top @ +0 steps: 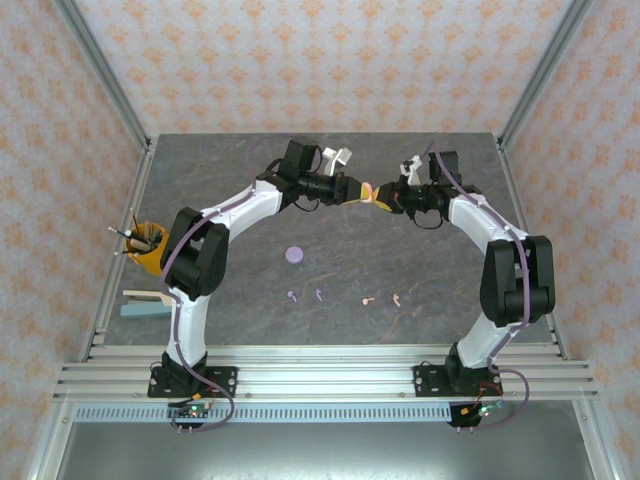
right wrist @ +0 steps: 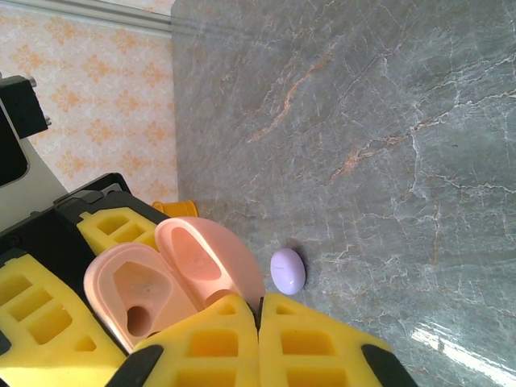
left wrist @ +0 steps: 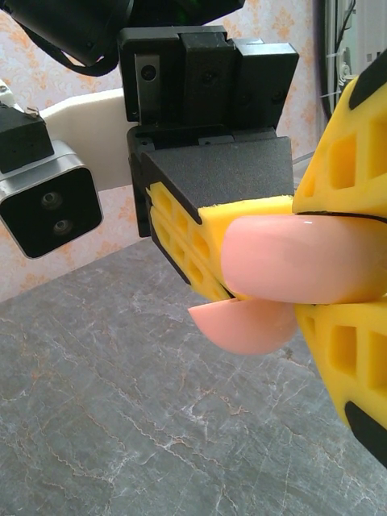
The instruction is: Insert the wireless bluetooth earbuds into the charging case
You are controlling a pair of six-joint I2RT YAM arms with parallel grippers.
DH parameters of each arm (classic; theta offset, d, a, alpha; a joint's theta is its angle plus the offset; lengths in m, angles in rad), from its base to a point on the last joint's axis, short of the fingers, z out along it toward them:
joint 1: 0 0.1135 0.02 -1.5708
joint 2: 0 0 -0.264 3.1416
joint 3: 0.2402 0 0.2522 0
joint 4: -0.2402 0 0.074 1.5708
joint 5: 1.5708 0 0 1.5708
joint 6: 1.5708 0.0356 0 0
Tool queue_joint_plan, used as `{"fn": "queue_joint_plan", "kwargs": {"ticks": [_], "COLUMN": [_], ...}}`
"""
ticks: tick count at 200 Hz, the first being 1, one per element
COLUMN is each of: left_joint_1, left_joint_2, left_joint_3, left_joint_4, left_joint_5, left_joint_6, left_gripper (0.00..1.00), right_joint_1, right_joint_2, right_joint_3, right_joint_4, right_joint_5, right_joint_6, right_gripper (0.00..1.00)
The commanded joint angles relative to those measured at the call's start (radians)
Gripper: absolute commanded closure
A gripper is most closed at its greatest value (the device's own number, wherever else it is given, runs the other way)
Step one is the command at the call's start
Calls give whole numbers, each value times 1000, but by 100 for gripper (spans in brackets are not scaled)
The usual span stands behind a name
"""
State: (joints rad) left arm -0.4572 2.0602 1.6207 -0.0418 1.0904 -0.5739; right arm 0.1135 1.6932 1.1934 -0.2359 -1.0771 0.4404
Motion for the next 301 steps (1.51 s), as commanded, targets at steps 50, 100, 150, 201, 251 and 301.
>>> {"fn": "queue_joint_plan", "kwargs": {"ticks": [50, 100, 150, 201, 251, 301], "left_joint_1": [-9, -5, 22, 28, 26, 22], "left_joint_2": [9, -8, -61, -119, -204, -213], "left_joint_3": [36, 28, 0, -21, -138, -177], "left_joint_4": [-26, -18, -30, -161, -226, -248], "left_joint_5": [7, -31, -62, -112, -194, -164], "left_joint_6": [17, 17, 34, 163, 210, 252], "left_gripper": [56, 34, 18, 9, 8, 8], "right_joint_1": [1, 3, 19, 63, 70, 101], "right_joint_2": [-36, -44, -36, -58, -100, -131], "right_joint_3": [44, 80, 177, 232, 212, 217], "right_joint_4": [-47, -198, -434, -583, -641, -674], "right_joint_5": [98, 217, 370, 563, 654, 619], "right_joint_6": [-14, -70, -235, -330, -327, -396], "right_gripper": [100, 100, 100, 100, 100, 100]}}
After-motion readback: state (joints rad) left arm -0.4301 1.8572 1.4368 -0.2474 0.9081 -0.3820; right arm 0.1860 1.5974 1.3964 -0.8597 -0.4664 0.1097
